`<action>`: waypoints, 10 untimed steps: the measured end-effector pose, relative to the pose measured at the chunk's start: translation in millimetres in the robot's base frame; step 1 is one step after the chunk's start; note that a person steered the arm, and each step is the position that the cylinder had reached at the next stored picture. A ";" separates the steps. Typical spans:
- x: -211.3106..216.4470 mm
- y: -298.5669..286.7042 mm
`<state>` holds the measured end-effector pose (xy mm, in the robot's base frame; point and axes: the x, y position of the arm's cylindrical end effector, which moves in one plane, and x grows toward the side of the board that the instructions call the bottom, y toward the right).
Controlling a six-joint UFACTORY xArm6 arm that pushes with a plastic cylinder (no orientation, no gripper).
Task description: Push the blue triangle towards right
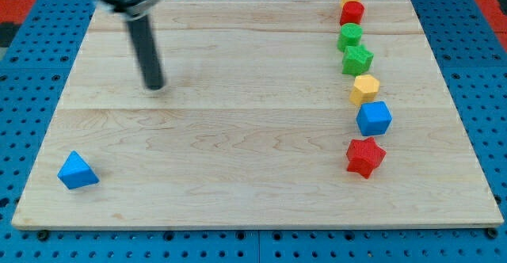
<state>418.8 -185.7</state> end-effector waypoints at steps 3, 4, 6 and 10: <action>140.0 -101.3; 150.5 -59.3; 147.5 -52.6; 110.7 9.3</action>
<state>529.5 -176.4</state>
